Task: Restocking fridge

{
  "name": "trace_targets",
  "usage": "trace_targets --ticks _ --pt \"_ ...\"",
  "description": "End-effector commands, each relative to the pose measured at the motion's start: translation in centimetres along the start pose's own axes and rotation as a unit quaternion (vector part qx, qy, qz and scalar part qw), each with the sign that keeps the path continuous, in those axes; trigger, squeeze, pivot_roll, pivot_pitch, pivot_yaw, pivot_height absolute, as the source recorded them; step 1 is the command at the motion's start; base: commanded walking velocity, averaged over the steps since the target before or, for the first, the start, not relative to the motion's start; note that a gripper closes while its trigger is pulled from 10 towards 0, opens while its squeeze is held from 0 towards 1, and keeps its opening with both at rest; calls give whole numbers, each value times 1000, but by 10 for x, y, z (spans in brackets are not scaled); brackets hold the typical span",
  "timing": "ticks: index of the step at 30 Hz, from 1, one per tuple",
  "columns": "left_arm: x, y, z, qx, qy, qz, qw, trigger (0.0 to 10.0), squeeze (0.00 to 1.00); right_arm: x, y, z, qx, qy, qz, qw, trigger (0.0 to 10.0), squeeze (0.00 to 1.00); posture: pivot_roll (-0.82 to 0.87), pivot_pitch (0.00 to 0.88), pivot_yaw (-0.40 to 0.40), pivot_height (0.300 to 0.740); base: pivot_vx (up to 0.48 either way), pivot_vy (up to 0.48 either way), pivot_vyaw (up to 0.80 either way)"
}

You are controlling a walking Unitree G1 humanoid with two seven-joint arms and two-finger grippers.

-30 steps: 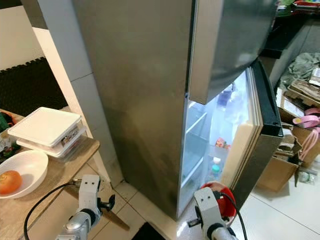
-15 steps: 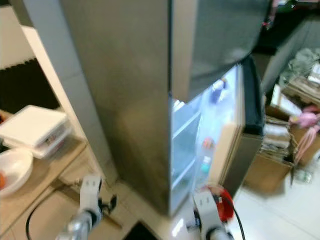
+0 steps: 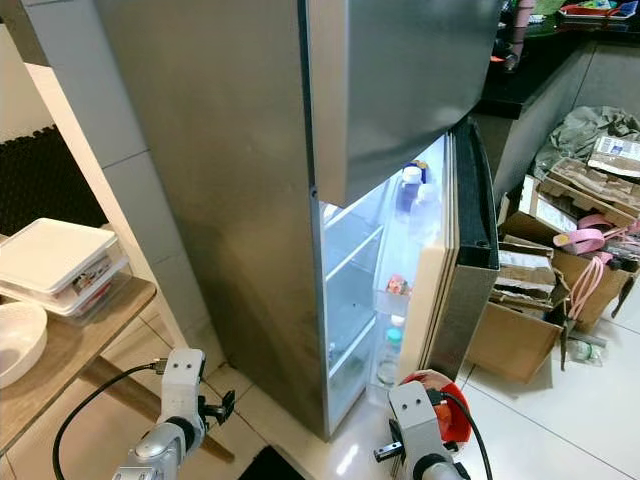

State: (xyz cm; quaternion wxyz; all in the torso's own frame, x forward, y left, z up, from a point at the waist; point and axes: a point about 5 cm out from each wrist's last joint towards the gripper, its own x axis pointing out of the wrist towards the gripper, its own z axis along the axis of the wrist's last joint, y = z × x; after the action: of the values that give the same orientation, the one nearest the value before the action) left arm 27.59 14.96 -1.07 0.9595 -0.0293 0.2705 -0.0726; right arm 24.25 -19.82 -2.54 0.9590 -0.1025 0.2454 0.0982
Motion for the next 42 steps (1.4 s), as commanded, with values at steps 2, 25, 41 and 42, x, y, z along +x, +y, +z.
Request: trace_targets --ticks 2,25,41,42 --pt "-2 6 -4 5 11 2 1000 10000 0 3 0 10 3 -19 -3 1000 10000 0 -108 72 65 740 0 0 0" --pt "-4 13 -4 20 12 7 1000 10000 0 -9 -22 -27 -33 150 3 988 10000 0 -100 115 56 740 0 -122 0" --pt "-5 21 -4 61 25 -18 998 10000 0 2 -5 12 -93 100 118 984 10000 0 -111 131 68 740 0 0 0" --pt "-5 20 -3 61 24 -19 998 10000 0 5 0 20 -112 90 133 981 10000 0 -109 132 64 740 0 0 0"
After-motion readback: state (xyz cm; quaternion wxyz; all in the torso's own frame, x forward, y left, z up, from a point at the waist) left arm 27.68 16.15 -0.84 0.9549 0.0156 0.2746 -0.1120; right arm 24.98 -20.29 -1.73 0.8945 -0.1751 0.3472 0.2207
